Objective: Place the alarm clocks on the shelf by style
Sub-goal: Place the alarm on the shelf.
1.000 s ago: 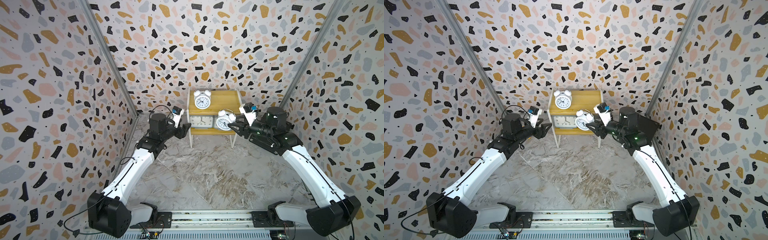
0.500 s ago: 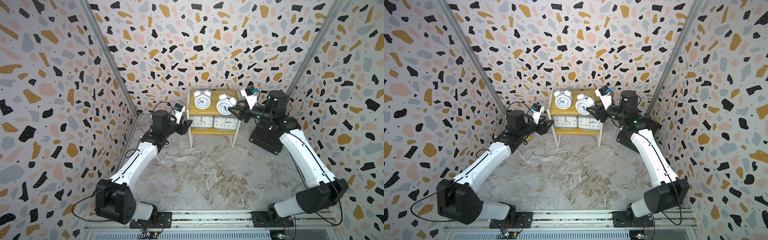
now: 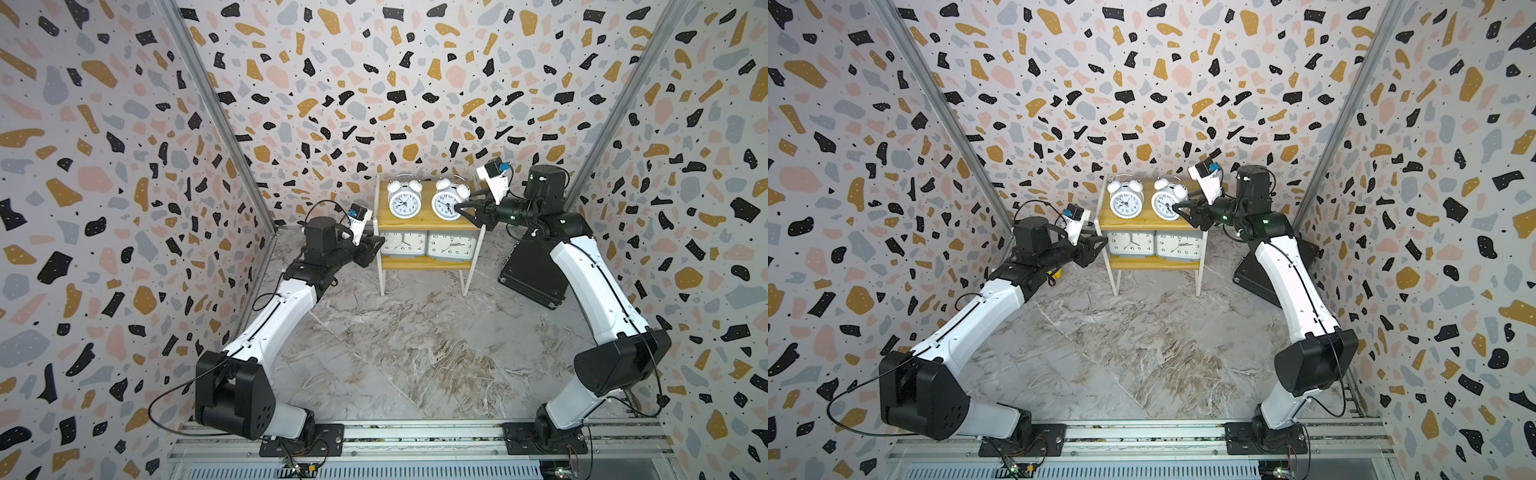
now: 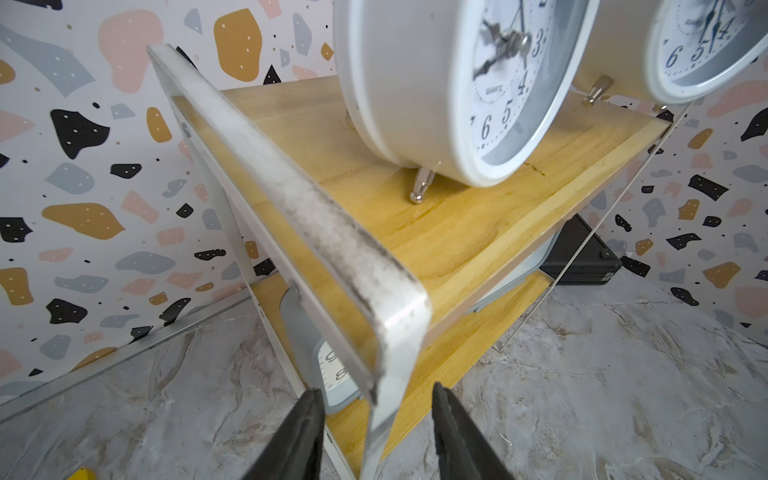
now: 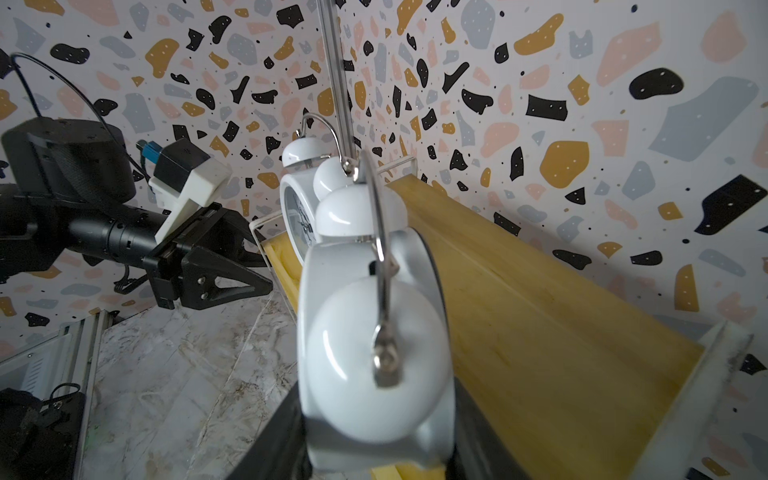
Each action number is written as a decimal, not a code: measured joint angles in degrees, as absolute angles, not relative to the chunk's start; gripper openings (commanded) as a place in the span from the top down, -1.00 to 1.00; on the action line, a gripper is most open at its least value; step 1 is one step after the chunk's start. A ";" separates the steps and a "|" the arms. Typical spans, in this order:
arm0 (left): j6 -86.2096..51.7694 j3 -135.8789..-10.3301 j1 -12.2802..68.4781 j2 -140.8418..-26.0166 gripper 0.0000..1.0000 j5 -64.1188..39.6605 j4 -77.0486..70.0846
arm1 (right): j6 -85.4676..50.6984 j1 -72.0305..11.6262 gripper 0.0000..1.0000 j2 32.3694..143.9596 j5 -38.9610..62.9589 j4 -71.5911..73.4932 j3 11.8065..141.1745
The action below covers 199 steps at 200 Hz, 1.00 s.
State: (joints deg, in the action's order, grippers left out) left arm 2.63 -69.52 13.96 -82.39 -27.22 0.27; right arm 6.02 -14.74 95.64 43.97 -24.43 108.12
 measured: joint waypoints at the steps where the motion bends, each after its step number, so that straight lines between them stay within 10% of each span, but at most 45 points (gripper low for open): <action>1: 2.63 -69.54 13.96 -82.43 0.12 -27.22 0.27 | 6.04 -14.74 0.58 95.68 43.97 -24.47 108.16; 199: 3.03 -70.24 13.82 -83.33 0.59 -29.54 0.34 | 8.16 -14.50 0.56 100.31 43.48 -30.46 113.91</action>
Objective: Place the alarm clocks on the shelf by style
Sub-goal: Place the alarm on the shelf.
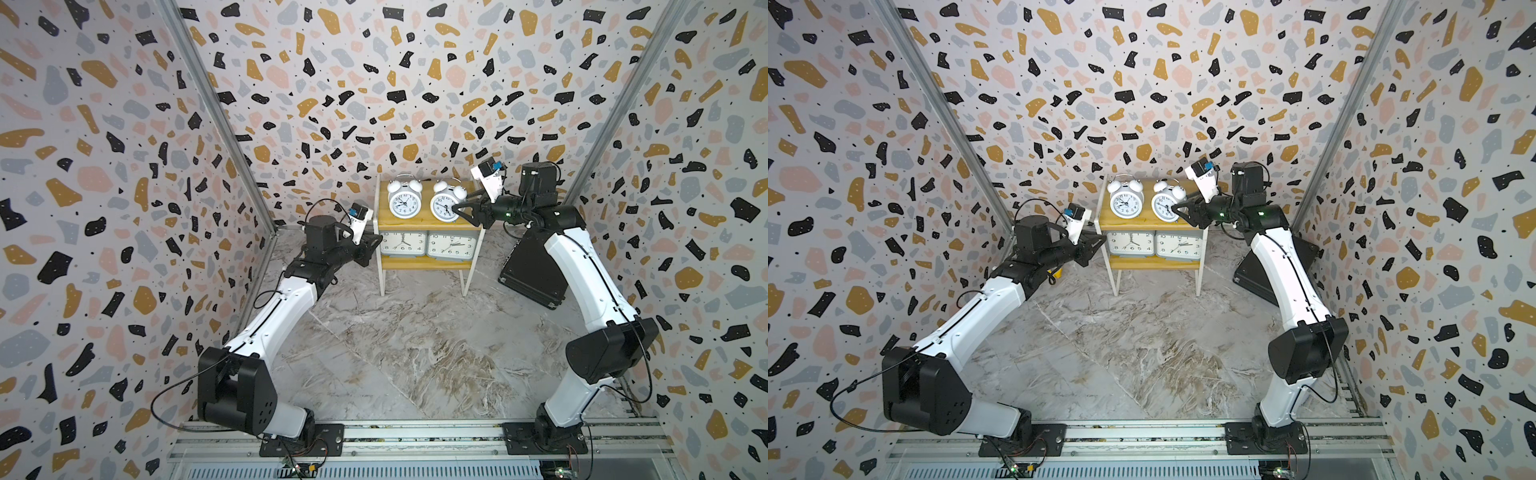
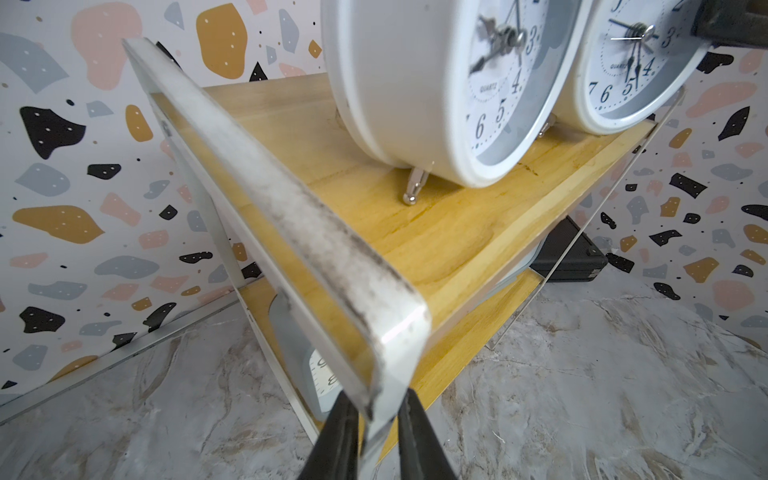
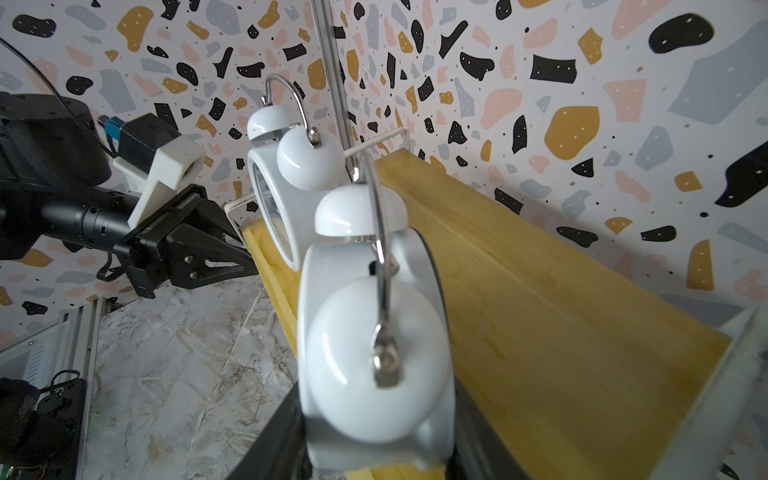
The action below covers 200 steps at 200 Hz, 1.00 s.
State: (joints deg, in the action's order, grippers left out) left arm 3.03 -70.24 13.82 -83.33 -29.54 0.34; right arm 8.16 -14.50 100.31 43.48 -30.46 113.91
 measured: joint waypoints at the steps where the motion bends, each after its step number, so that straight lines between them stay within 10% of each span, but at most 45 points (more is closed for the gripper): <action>1: 3.01 -70.24 13.82 -83.33 0.60 -29.54 0.36 | 8.16 -14.50 0.56 100.33 43.51 -30.50 113.95; 98: 3.64 -70.26 13.82 -83.33 0.63 -29.58 0.38 | 9.74 -14.48 0.44 102.19 43.79 -32.84 116.86; 200: 3.64 -70.32 13.82 -83.37 0.63 -29.69 0.47 | 11.94 -14.48 -0.39 102.39 42.35 -33.41 117.10</action>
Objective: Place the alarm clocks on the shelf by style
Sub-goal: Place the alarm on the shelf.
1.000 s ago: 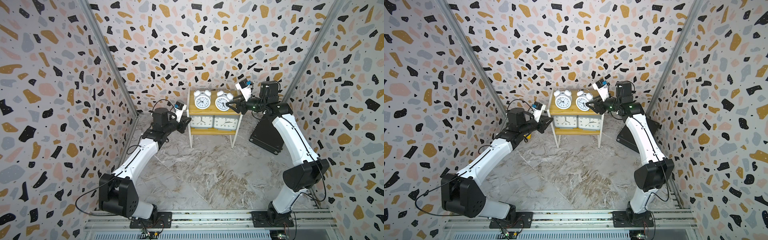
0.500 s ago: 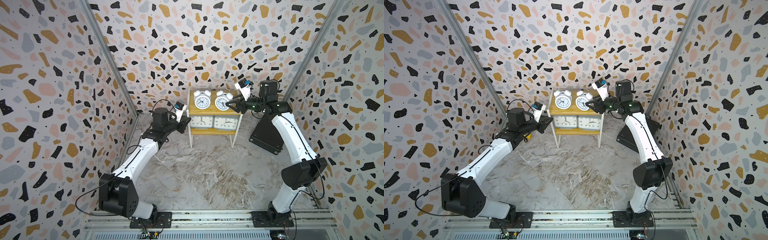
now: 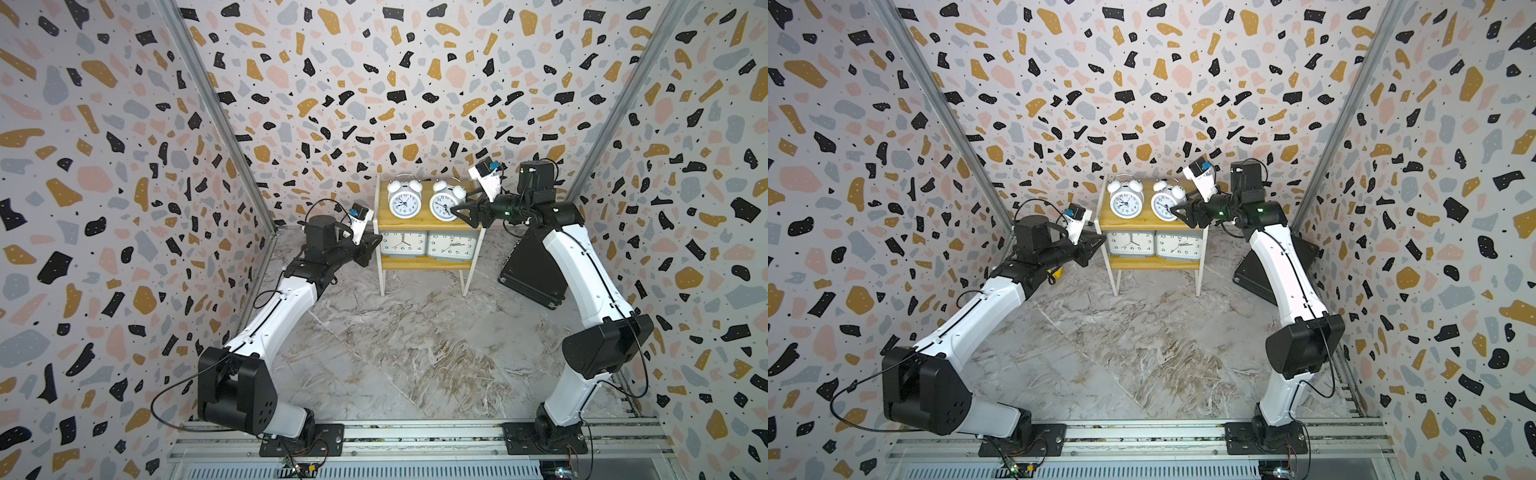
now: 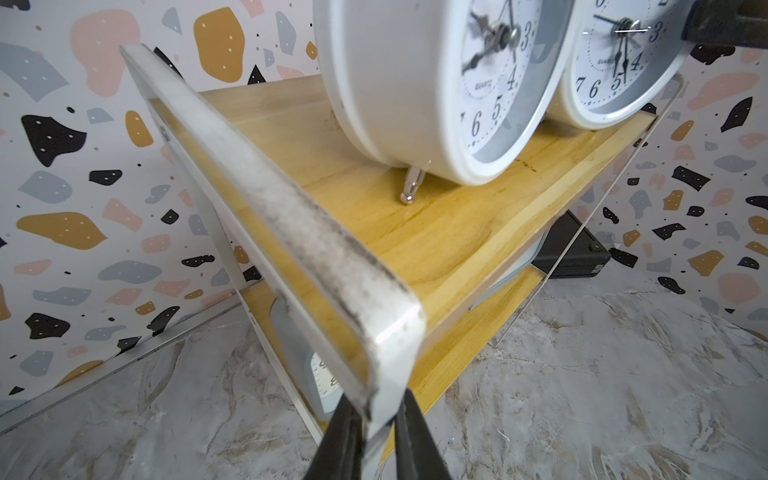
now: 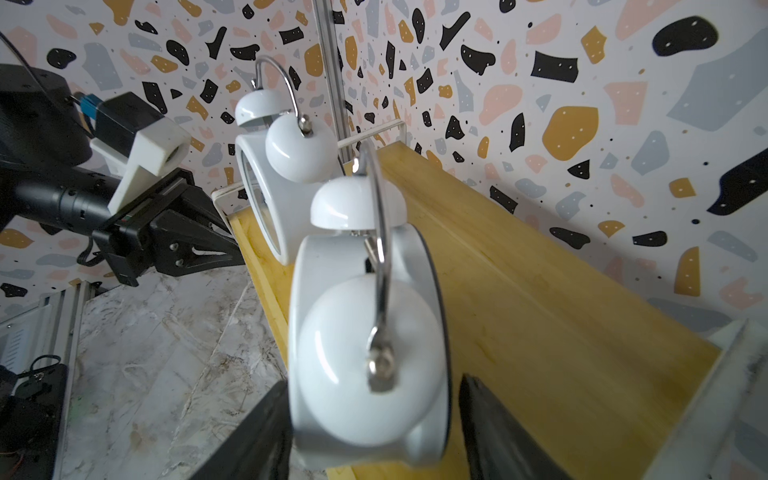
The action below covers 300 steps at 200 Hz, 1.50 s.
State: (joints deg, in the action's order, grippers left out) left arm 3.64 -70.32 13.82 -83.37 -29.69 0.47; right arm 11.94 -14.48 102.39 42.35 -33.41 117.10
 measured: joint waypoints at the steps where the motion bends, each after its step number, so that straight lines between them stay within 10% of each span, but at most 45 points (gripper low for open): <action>1: 3.64 -70.32 13.82 -83.37 0.63 -29.69 0.47 | 11.97 -14.48 -0.39 102.35 42.26 -33.36 117.01; 215: 3.64 -70.32 13.82 -83.37 0.59 -29.71 0.60 | 13.41 -14.48 -0.49 98.50 33.82 -30.83 110.69; 300: 4.08 -70.87 13.82 -83.26 -0.49 -29.95 2.48 | 12.86 -14.48 -0.59 93.23 34.00 -27.68 105.75</action>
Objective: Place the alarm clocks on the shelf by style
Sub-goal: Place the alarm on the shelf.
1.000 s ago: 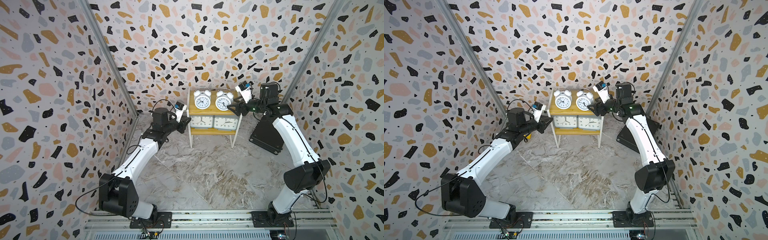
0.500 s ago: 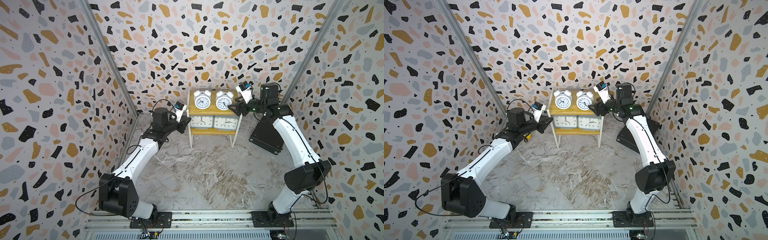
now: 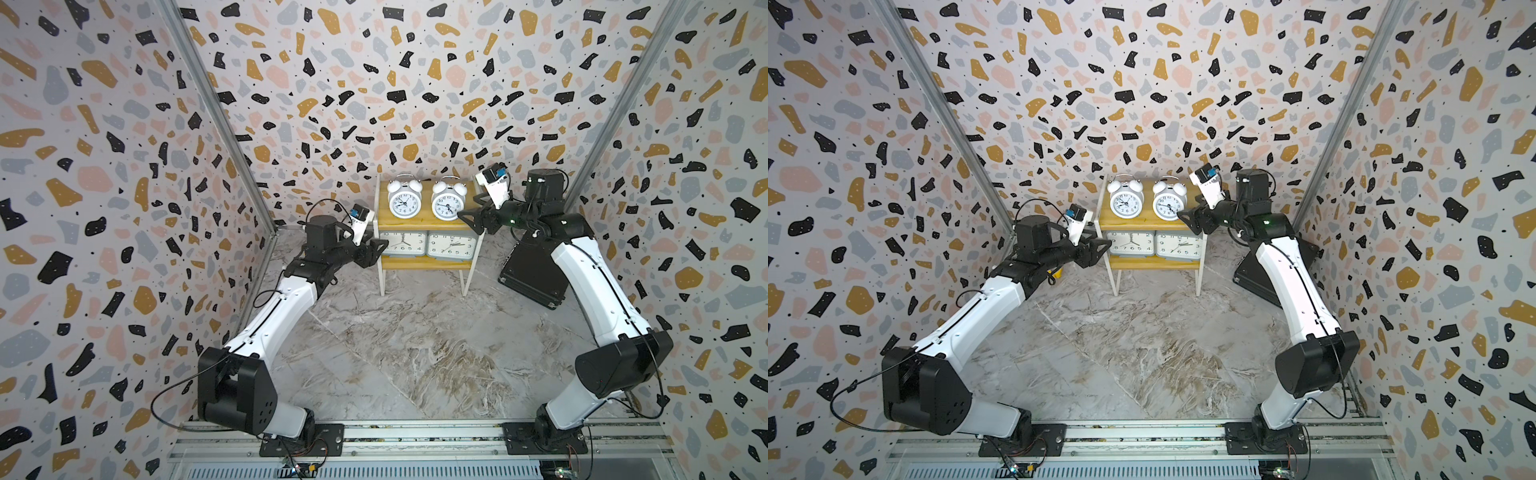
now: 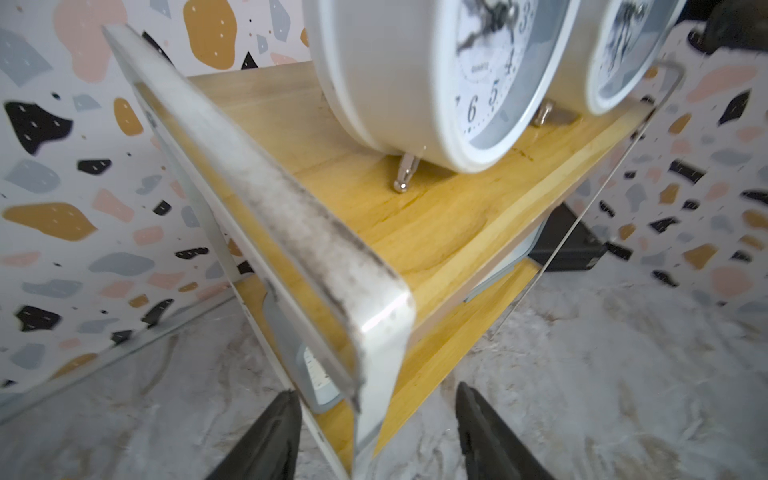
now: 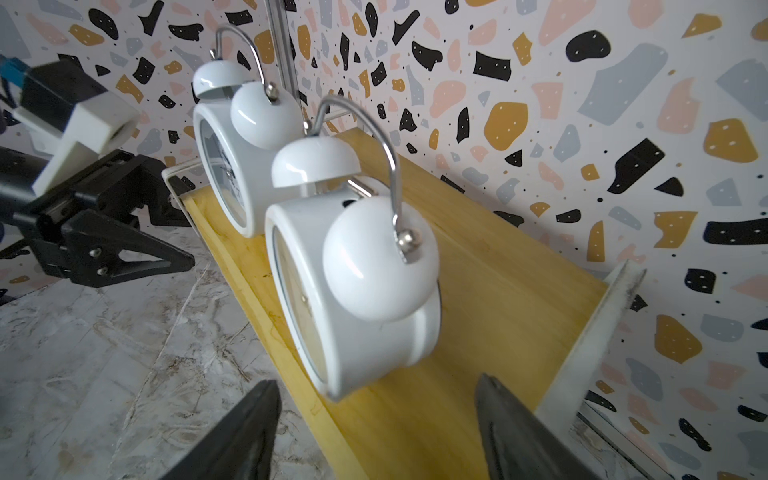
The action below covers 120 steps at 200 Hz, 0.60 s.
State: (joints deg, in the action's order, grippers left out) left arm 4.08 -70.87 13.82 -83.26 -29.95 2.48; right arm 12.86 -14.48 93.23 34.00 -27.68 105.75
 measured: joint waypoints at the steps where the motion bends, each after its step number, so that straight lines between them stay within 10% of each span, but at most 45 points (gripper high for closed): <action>1: 4.10 -70.87 13.82 -83.26 -0.49 -29.89 2.46 | 12.86 -14.48 -0.60 93.14 34.00 -27.62 105.69; 120: 0.34 -60.73 13.82 -69.45 -0.64 -25.02 1.98 | 5.91 -14.48 -0.60 71.22 26.52 -13.21 73.43</action>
State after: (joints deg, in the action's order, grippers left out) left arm 0.34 -60.73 13.82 -69.45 -25.02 1.98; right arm 5.91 -14.48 71.22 26.52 -13.21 73.43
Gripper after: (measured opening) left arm 0.809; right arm 0.800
